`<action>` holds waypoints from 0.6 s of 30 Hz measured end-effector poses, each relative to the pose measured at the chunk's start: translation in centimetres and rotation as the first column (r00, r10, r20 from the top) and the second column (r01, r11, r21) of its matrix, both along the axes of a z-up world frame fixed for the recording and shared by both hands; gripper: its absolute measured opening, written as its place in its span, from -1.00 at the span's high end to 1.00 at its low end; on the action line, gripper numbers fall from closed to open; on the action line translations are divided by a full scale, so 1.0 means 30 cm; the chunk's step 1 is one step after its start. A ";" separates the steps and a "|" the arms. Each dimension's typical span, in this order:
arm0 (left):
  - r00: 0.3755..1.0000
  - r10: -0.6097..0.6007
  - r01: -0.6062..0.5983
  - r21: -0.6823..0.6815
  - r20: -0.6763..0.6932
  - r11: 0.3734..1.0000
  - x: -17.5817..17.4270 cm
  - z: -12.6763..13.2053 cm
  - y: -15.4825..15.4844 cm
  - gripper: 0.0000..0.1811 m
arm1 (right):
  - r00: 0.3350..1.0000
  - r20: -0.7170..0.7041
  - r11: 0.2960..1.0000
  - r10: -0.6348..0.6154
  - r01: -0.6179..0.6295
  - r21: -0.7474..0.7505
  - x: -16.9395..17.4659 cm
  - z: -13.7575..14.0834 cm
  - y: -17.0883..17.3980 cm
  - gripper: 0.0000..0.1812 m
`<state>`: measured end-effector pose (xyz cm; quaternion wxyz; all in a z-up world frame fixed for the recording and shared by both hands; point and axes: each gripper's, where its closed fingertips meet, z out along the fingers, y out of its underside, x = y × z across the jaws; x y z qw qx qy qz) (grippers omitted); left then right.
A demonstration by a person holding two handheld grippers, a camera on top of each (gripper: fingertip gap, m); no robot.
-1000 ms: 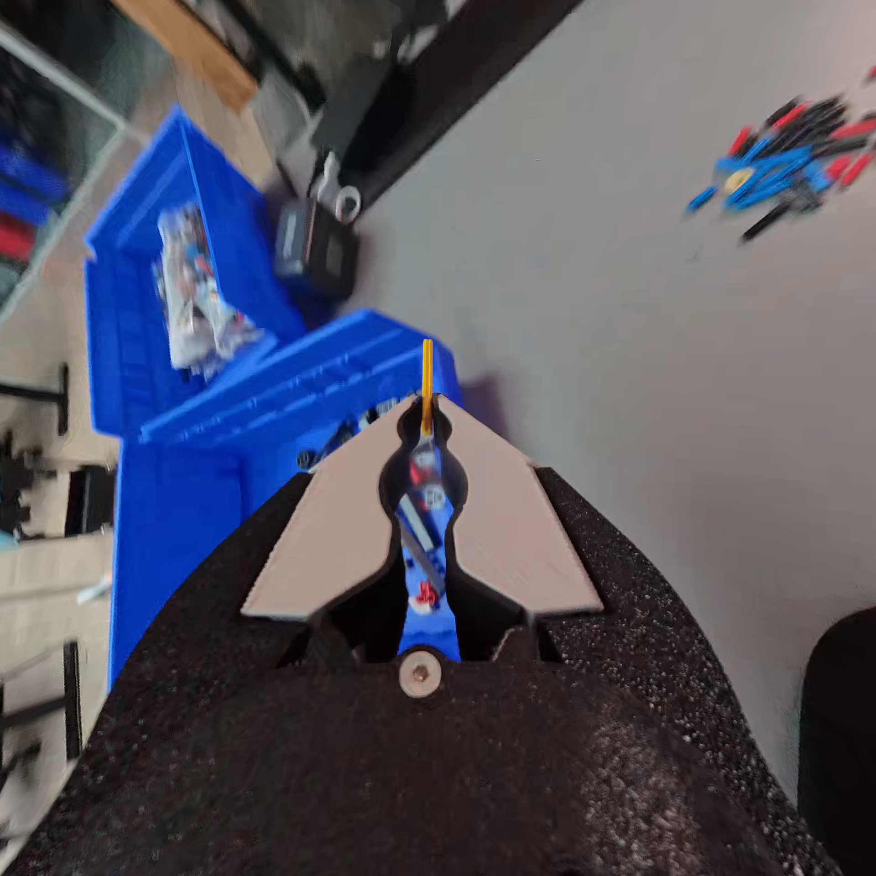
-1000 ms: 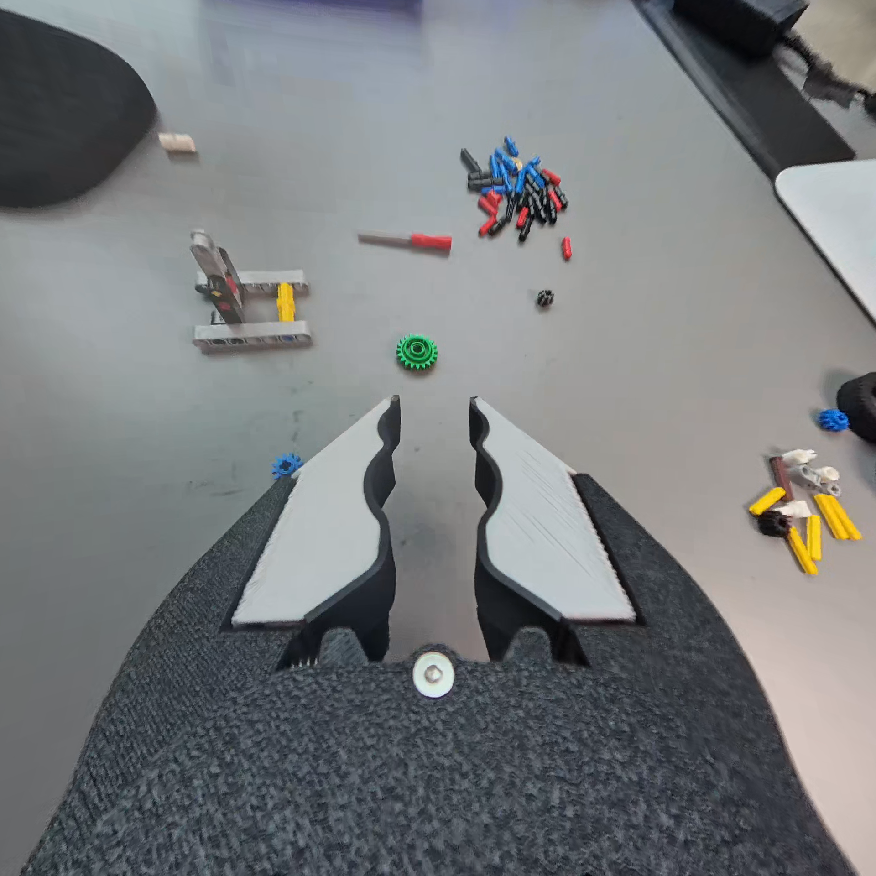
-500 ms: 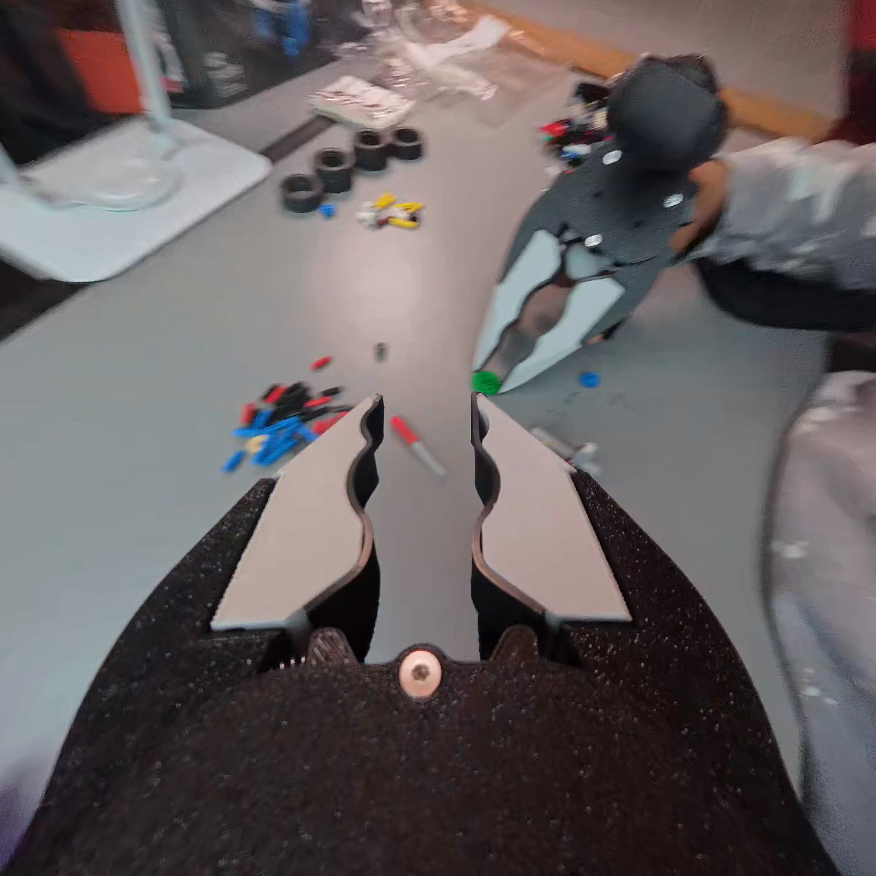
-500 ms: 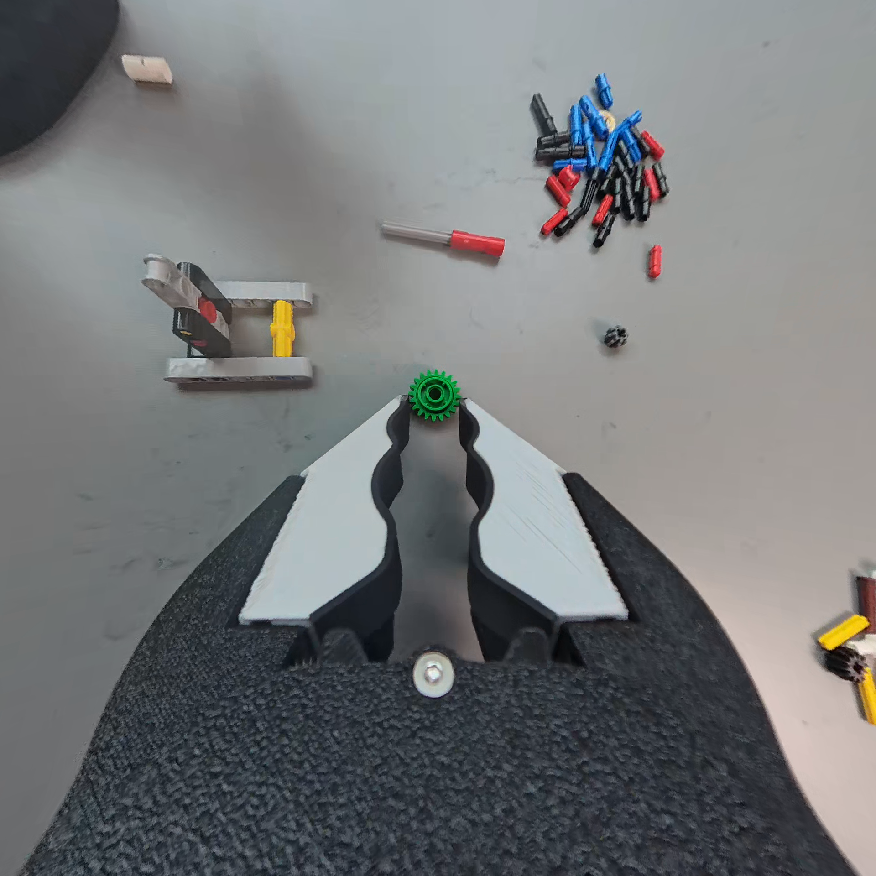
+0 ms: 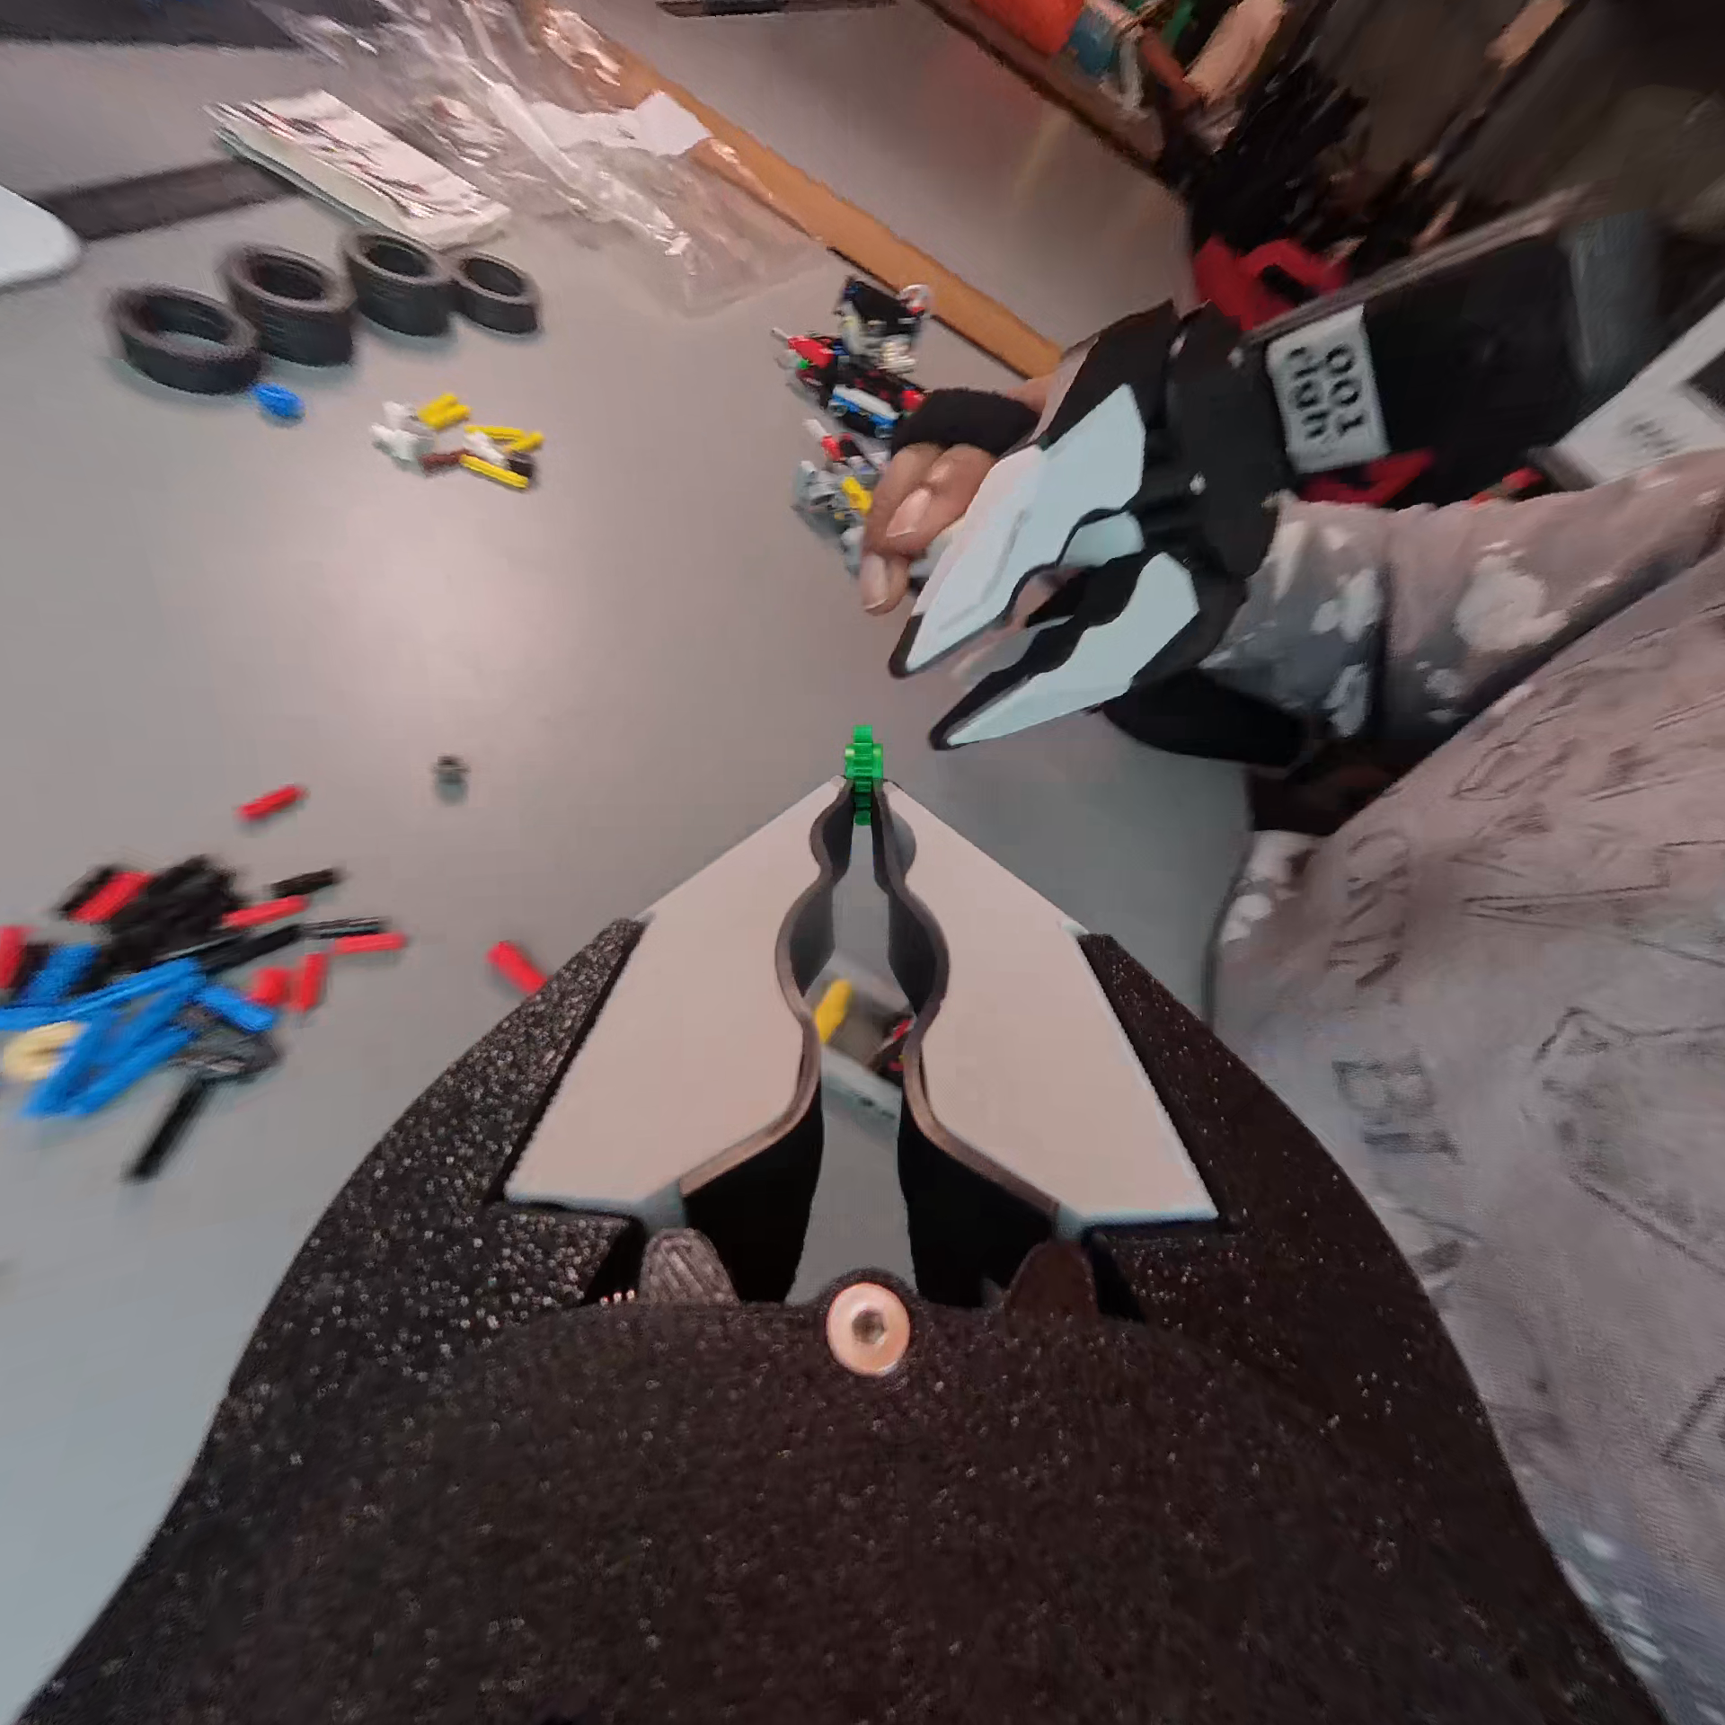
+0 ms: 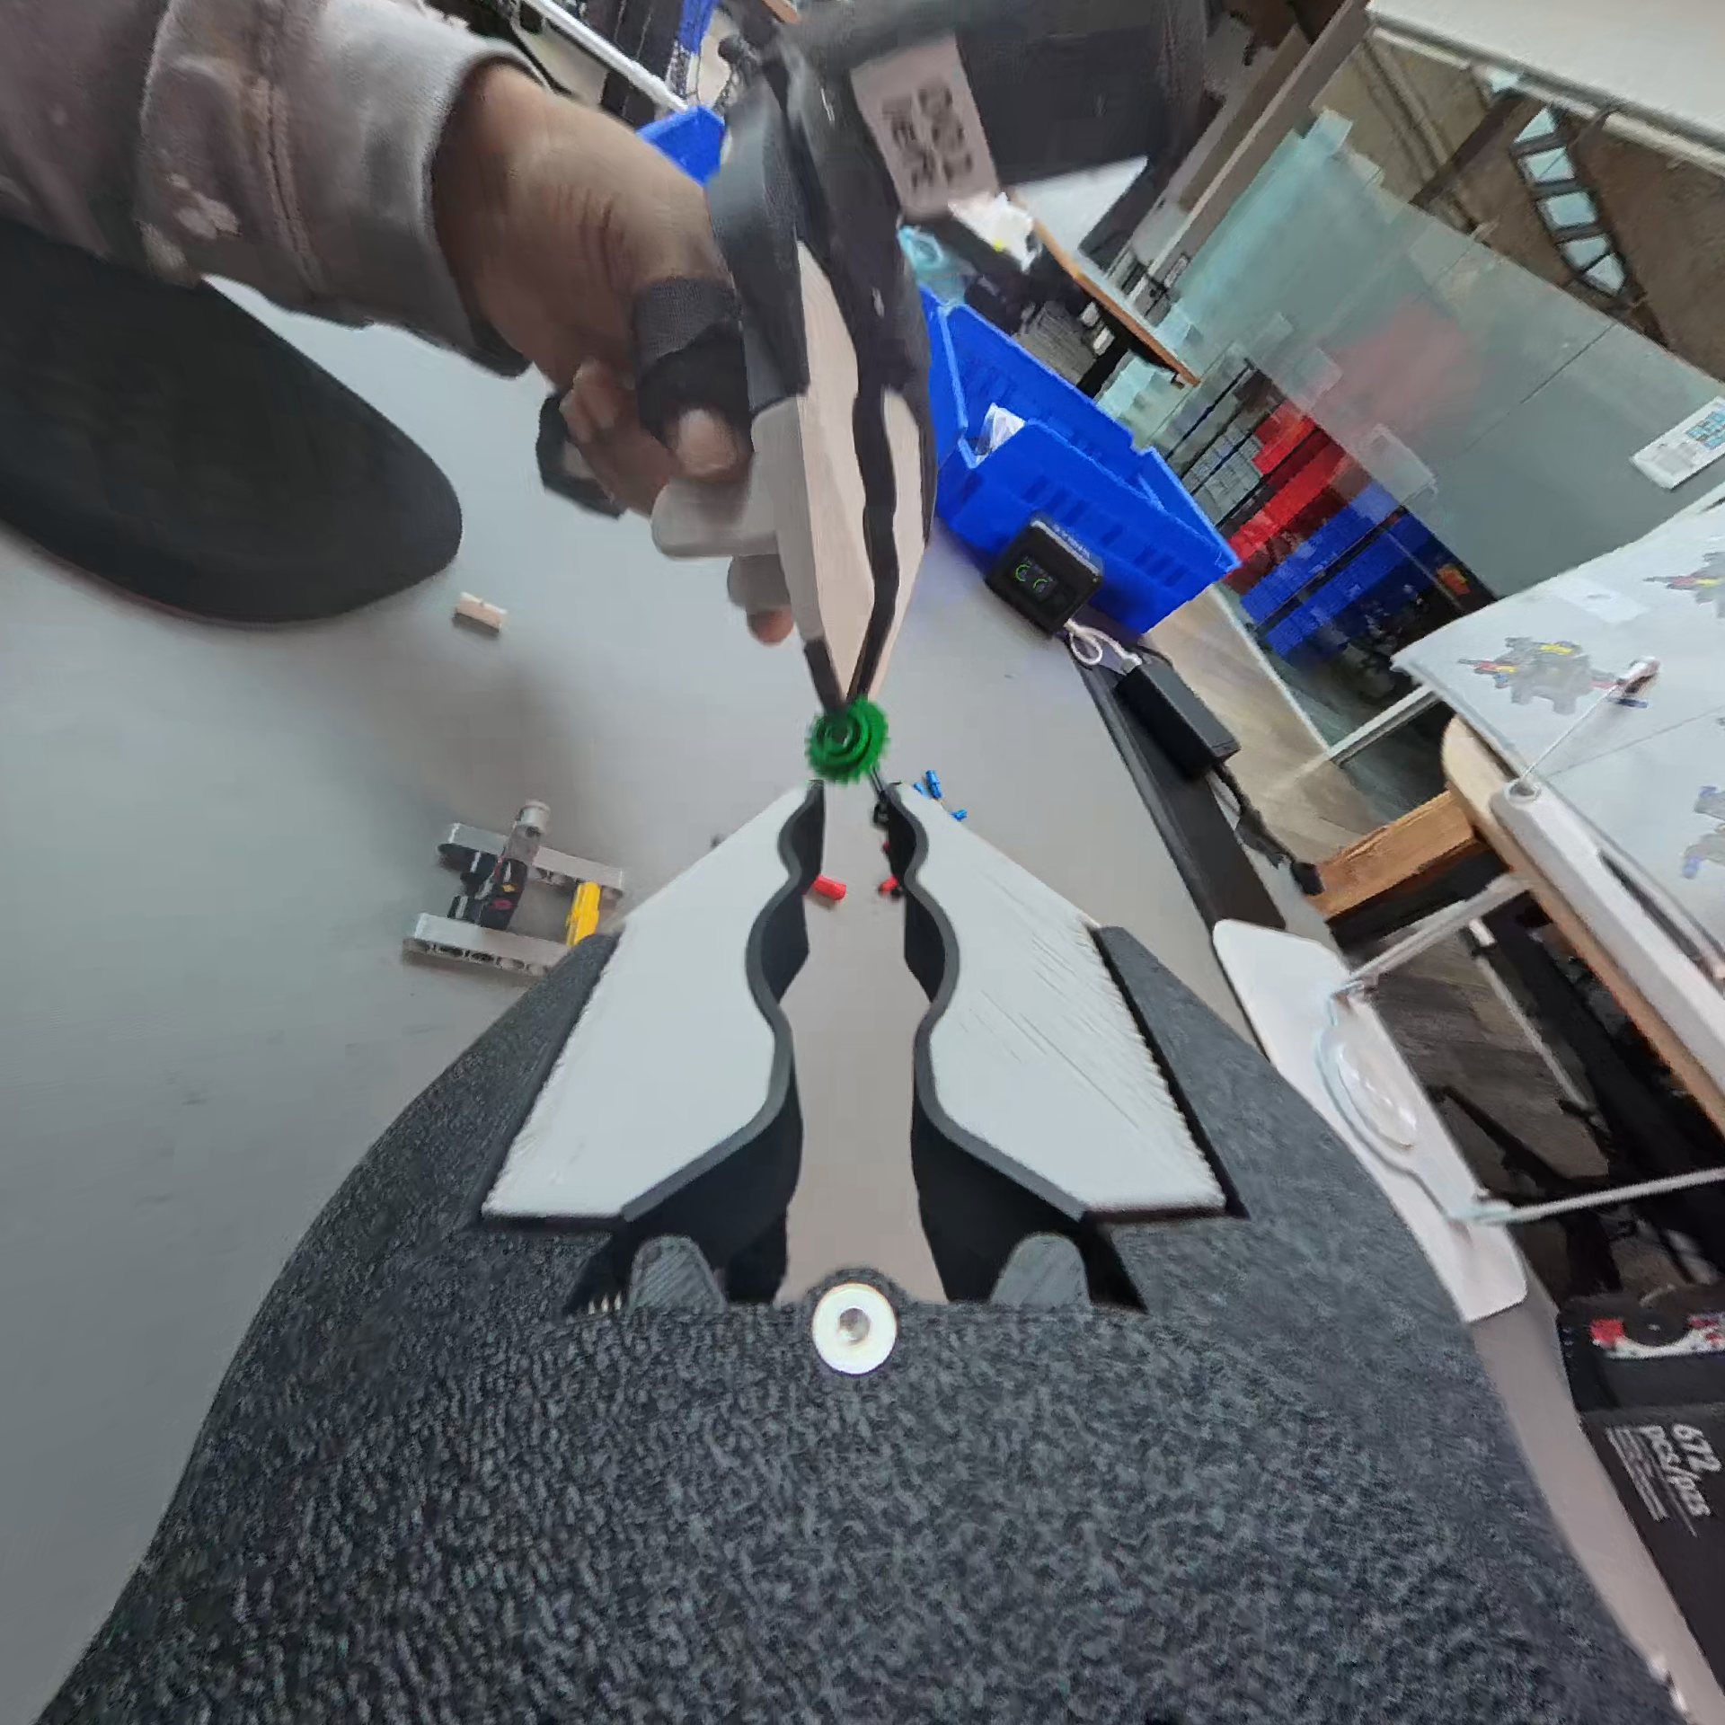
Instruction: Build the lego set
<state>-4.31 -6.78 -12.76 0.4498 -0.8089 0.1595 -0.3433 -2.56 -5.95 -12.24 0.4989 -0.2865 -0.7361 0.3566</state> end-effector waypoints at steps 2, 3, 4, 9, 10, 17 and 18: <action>0.968 0.137 -0.124 0.074 -0.209 0.990 -0.129 0.027 -0.014 0.98 | 0.969 0.244 0.996 0.034 -0.013 -0.084 0.055 -0.075 0.034 0.70; 0.930 0.224 -0.201 0.108 -0.292 0.974 -0.216 0.050 -0.032 0.97 | 0.920 0.383 0.988 0.083 -0.027 -0.150 0.108 -0.127 0.038 0.69; 0.866 0.324 -0.291 0.143 -0.382 0.946 -0.323 0.071 -0.056 0.97 | 0.864 0.487 0.981 0.125 -0.033 -0.193 0.163 -0.179 0.040 0.70; 0.251 0.471 -0.665 0.203 -0.846 0.719 -0.927 0.065 -0.353 0.96 | 0.775 0.608 0.977 0.172 -0.055 -0.206 0.249 -0.331 0.002 0.70; 0.190 0.445 -0.712 0.189 -0.875 0.676 -0.999 0.053 -0.410 0.96 | 0.762 0.627 0.980 0.165 -0.057 -0.189 0.252 -0.348 -0.002 0.71; 0.198 0.411 -0.806 0.091 -0.890 0.585 -1.138 -0.055 -0.537 0.85 | 0.711 0.684 0.985 0.160 -0.074 -0.154 0.257 -0.385 -0.018 0.87; 0.200 0.428 -0.807 0.099 -0.881 0.582 -1.138 -0.053 -0.535 0.80 | 0.714 0.681 0.985 0.162 -0.077 -0.153 0.255 -0.382 -0.017 0.87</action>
